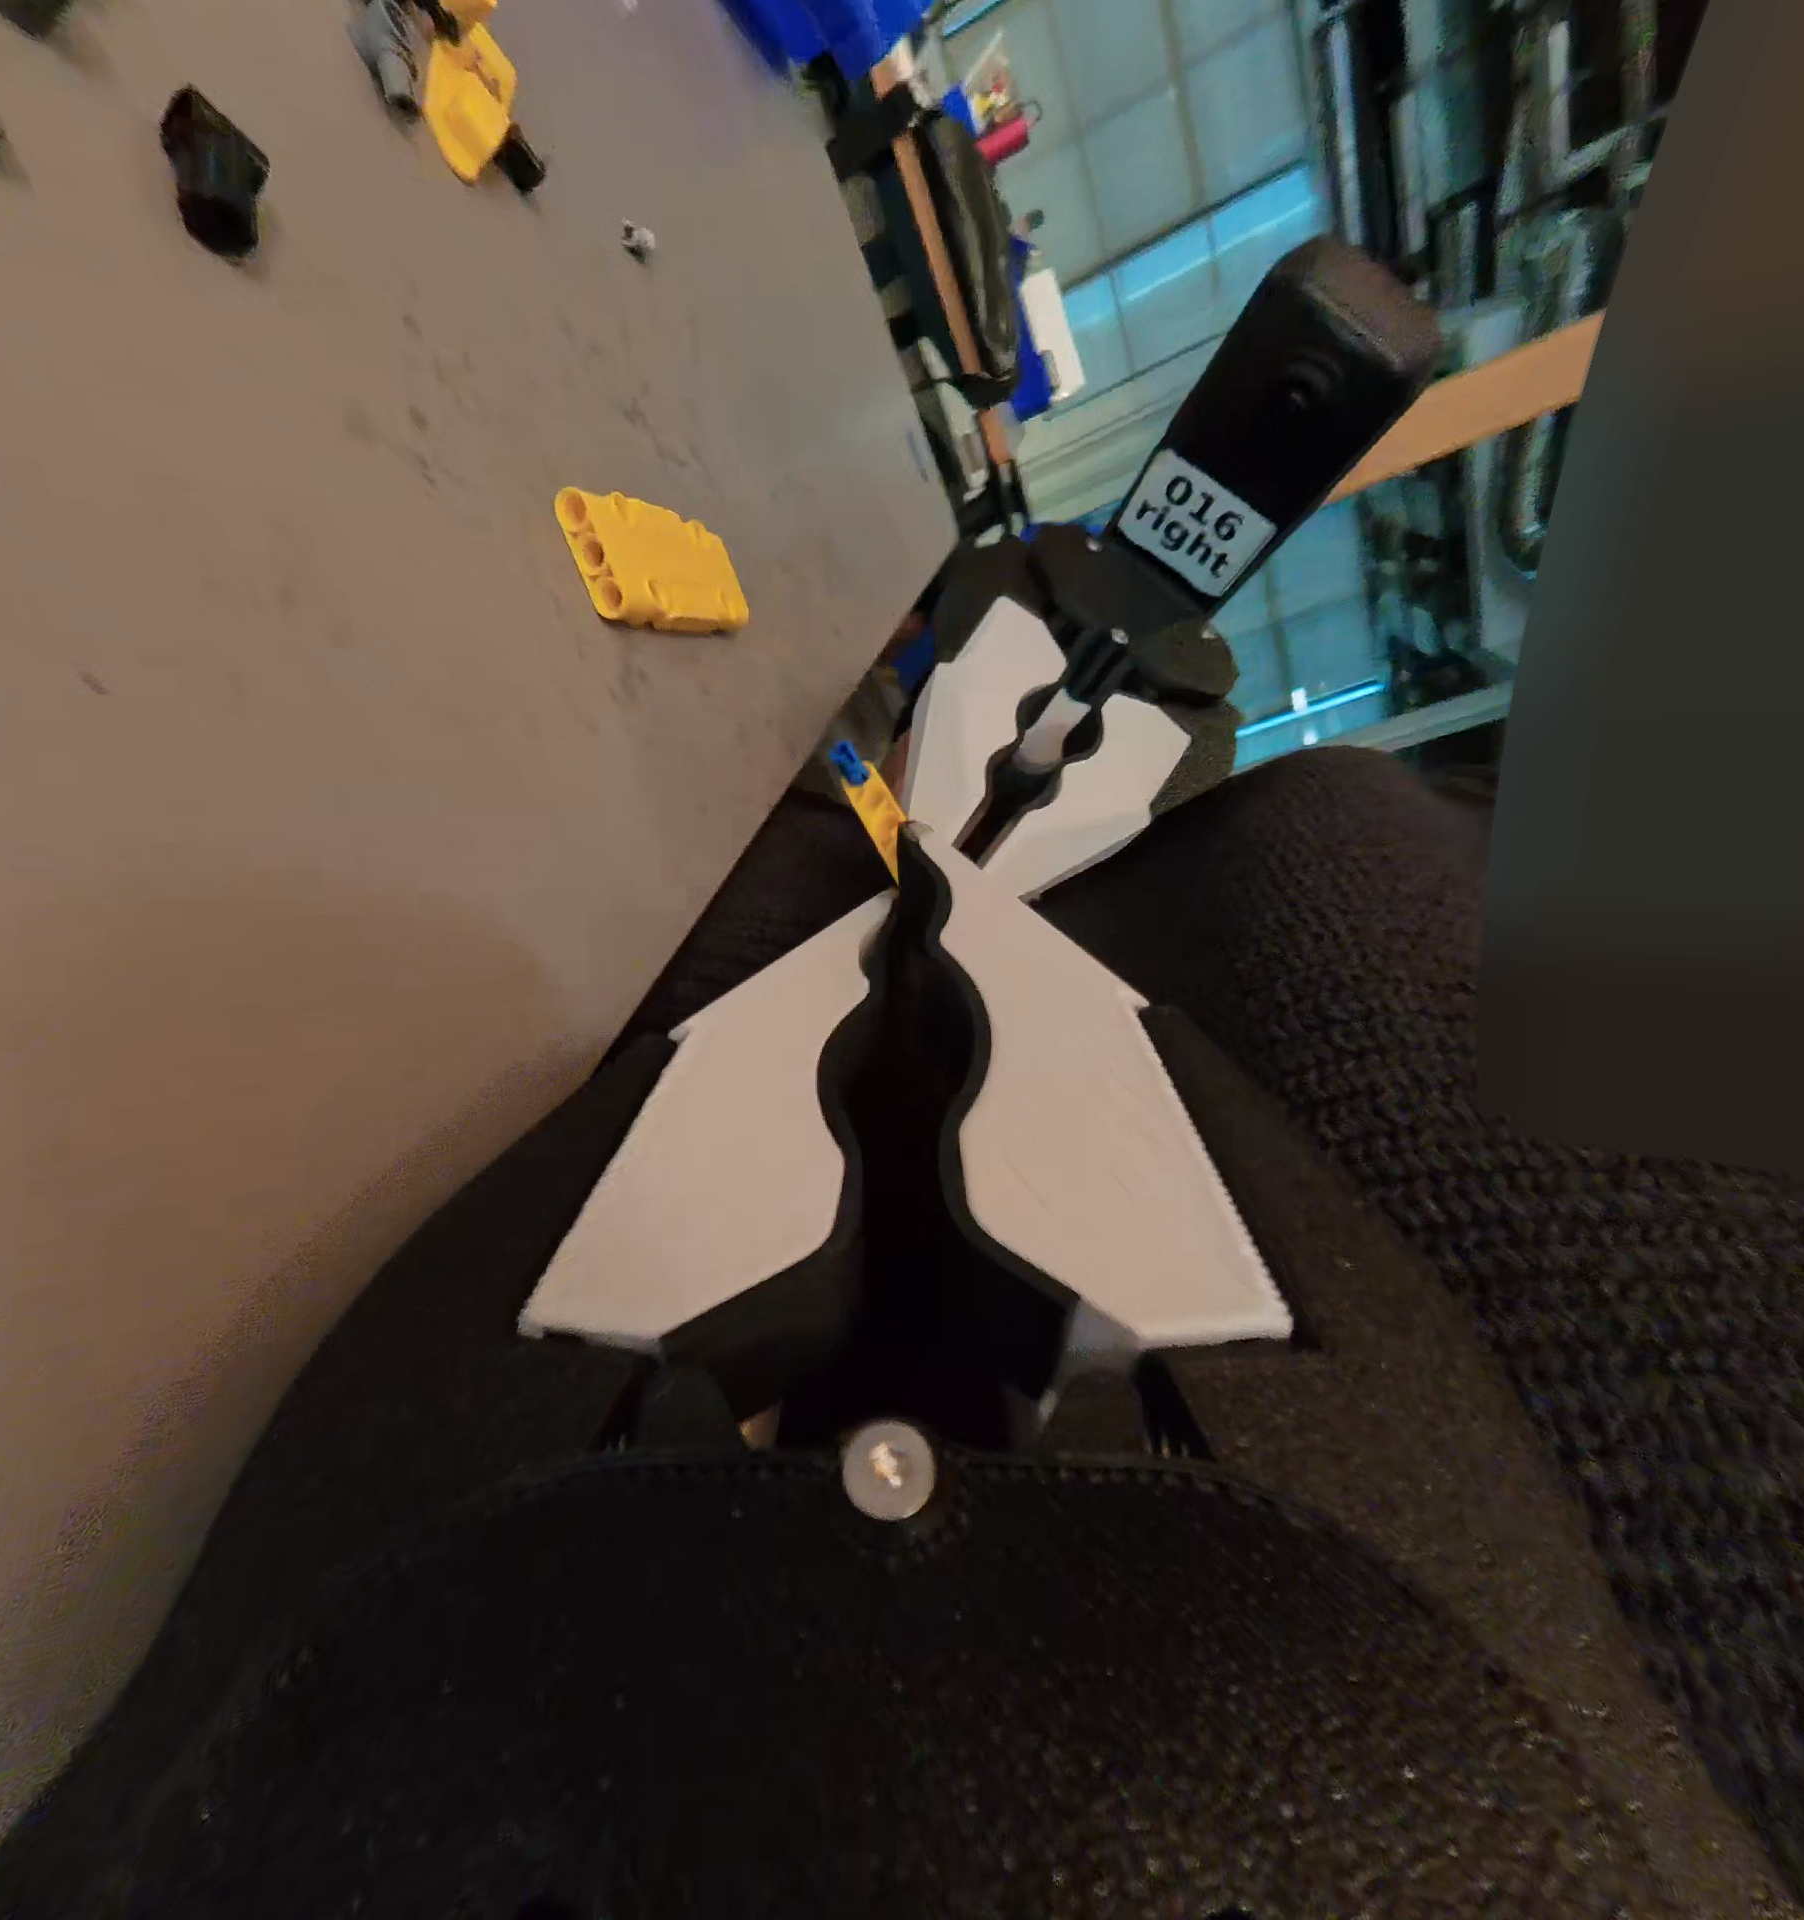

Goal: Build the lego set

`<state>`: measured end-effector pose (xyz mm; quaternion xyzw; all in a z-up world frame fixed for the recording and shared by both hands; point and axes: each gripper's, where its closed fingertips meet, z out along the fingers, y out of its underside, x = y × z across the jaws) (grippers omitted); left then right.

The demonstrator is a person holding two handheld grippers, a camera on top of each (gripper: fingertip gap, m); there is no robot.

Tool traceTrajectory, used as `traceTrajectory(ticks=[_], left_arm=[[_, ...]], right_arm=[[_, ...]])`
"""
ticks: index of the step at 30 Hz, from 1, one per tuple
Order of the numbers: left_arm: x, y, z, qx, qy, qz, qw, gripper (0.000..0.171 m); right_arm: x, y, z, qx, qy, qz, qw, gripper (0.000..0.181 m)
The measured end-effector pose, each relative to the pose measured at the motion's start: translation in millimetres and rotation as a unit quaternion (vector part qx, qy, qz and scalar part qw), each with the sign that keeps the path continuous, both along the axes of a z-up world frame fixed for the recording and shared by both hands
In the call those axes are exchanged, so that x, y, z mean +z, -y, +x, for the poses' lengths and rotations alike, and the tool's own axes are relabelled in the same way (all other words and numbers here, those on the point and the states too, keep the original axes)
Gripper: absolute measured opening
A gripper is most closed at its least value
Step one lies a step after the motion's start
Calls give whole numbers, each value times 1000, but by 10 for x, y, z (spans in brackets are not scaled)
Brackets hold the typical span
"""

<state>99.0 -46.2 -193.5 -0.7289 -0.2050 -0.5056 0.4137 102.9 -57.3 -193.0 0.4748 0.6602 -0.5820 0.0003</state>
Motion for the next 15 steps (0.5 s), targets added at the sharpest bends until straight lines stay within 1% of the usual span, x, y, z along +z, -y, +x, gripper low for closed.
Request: traceTrajectory(ticks=[3, 8, 11, 12, 13, 14, 15], left_arm=[[-21, -38, -28, 8, -53, -9, 999, 0], [-79, -77, -113, 32, -76, -27, 996, 0], [-127, -99, -195, 44, -110, -44, 992, 3], [-162, -105, -231, 48, -134, -54, 988, 6], [-218, -109, -324, 64, -177, -69, 980, 10], [-238, -105, -413, 76, -222, -74, 969, 5], [-248, -93, -483, 82, -261, -76, 959, 9]], right_arm=[[-25, -34, -25, -15, 17, -14, 1000, 4], [-85, -96, -87, -38, 37, -6, 999, 4], [-174, -179, -147, -60, 54, 16, 997, 4], [-182, -187, -161, -62, 58, 14, 996, 4], [-190, -196, -174, -65, 62, 13, 996, 4], [-197, -204, -184, -67, 62, 15, 996, 4], [-204, -212, -190, -68, 63, 18, 996, 4]])
